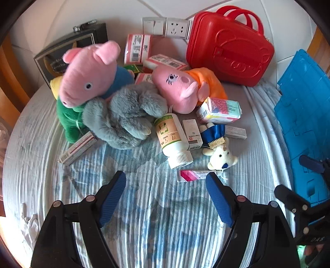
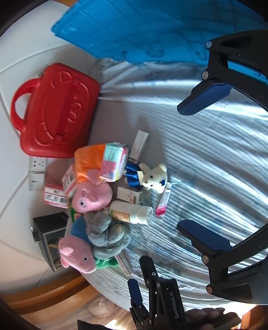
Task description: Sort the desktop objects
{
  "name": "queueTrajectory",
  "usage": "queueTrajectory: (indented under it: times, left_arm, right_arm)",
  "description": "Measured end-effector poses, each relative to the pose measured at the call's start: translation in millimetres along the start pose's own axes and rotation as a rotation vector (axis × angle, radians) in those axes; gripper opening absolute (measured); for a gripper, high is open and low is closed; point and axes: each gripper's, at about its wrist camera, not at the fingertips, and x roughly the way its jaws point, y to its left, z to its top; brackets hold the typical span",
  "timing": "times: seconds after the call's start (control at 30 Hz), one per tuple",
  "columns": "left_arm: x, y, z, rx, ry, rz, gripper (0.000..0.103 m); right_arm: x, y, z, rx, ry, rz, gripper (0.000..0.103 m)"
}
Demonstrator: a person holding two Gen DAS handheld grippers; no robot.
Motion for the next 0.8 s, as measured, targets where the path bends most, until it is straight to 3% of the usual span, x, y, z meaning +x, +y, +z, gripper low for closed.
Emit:
queueTrajectory:
  times: [0.27,0.43,0.57,0.7,0.8]
  left_arm:
    - [80.8,-5.2,27.2,-0.020,0.082,0.029,0.080]
    - [105.1,-12.1,31.9,-0.009,0.105,0.053,0.079]
    - [116.7,-13.6,31.1,-0.028,0.121,0.053,0.078]
    - [122.7,-7.9,33.9,-0.107,0.115,0.018,0.078]
    - [127.3,-10.6,31.7,-0.091,0.138,0.017,0.052]
  right_arm:
    - [96.0,-1.6,13.4,-0.012,0.063,0.003,0.101]
    - [136.7,-8.7,13.9,-0.007,0.128,0.017,0.080]
    - [146.3,-2.5,15.6,-0.029,0.129,0.055,0.077]
    - [154.8,7.1,19.1,-0.061,0.138,0.054,0.064]
    - [159.2,11.3,20.2,-0.062,0.158,0.083,0.046]
